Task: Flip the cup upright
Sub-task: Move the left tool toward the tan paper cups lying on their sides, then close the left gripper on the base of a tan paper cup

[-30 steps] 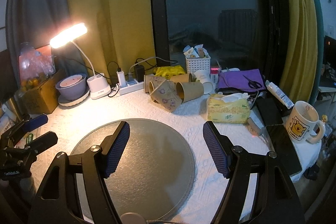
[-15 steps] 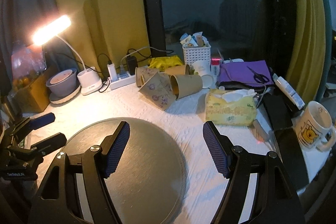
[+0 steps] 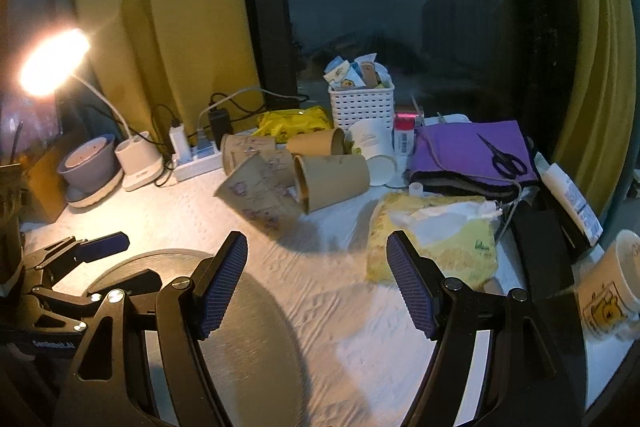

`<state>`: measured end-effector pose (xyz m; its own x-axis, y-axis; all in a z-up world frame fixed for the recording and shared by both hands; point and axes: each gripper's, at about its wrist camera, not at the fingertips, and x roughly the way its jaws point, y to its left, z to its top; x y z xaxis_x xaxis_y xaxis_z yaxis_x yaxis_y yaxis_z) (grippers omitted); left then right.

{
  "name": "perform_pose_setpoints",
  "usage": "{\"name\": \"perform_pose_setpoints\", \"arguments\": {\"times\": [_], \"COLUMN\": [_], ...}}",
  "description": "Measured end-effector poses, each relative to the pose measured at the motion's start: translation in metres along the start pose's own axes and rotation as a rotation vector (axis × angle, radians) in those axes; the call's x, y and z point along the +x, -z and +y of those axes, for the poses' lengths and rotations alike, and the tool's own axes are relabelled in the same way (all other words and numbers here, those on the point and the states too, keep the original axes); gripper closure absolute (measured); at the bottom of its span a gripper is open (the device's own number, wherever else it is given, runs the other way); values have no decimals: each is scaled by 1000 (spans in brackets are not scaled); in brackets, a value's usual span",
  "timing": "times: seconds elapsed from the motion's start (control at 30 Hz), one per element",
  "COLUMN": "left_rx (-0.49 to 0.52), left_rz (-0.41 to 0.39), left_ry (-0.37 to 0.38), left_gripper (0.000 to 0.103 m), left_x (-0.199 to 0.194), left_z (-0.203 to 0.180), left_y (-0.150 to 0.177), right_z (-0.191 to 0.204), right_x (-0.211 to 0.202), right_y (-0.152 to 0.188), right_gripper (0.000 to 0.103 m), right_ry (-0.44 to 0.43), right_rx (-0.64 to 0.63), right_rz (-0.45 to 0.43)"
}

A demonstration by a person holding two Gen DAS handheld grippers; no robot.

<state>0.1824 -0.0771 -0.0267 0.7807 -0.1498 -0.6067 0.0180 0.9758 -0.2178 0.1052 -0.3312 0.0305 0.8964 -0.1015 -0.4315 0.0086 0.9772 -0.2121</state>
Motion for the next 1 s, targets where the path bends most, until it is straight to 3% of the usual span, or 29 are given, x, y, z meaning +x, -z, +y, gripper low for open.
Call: {"name": "perform_pose_setpoints", "arguments": {"times": [0.27, 0.57, 0.87, 1.0], "left_rx": [-55, -239, -436, -465], "left_rz": [10, 34, 54, 59], "left_ry": [-20, -67, -66, -73], "left_gripper": [16, 16, 16, 16], "left_x": [47, 95, 128, 139], "left_z": [-15, -7, 6, 6], "left_y": [-18, -27, -37, -39], "right_z": [-26, -41, -46, -47], "right_x": [26, 44, 64, 71], "right_y": [-5, -14, -21, -22], "right_gripper": [28, 28, 28, 28], "right_ry": [9, -16, -49, -58], "right_rx": [-15, -21, -26, -27], "right_rz": [26, 29, 35, 39]}}
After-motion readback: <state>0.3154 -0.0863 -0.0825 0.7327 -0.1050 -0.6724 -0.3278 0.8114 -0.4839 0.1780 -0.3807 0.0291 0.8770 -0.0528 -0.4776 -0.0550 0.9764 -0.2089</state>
